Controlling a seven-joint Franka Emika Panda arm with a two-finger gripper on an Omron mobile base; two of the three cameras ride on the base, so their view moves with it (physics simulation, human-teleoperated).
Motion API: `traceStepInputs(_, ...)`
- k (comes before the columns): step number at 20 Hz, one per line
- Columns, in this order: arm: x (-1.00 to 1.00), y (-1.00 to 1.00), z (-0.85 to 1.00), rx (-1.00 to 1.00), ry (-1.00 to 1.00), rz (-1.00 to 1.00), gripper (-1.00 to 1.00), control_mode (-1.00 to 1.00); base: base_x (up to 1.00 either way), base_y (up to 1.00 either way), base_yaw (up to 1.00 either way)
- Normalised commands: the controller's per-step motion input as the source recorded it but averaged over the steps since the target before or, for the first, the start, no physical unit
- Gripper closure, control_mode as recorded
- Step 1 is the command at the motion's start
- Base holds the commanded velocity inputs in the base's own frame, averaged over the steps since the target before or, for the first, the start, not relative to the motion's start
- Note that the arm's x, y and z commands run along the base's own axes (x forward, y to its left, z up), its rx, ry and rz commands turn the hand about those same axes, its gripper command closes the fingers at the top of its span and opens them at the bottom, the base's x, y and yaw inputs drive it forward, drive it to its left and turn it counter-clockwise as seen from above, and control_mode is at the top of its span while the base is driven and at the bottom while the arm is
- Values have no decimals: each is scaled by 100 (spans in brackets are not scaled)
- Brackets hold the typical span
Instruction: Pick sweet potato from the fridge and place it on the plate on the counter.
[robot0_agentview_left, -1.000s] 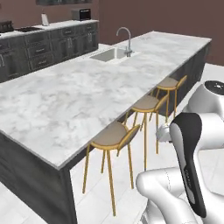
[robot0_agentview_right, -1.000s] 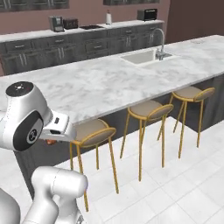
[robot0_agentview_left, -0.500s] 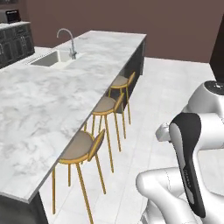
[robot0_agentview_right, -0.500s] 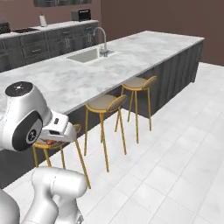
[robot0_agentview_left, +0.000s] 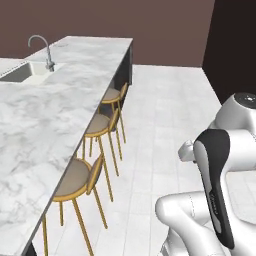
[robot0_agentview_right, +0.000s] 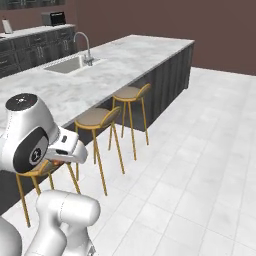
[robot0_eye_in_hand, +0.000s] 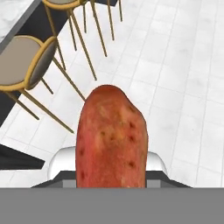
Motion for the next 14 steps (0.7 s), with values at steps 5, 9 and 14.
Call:
traceStepInputs(5, 0, 0, 0, 0, 0, 0, 100, 100, -22, 66, 1)
traceStepInputs(9, 0, 0, 0, 0, 0, 0, 100, 100, -23, 92, 2)
traceStepInputs(14, 0, 0, 0, 0, 0, 0, 100, 100, -12, 100, 0)
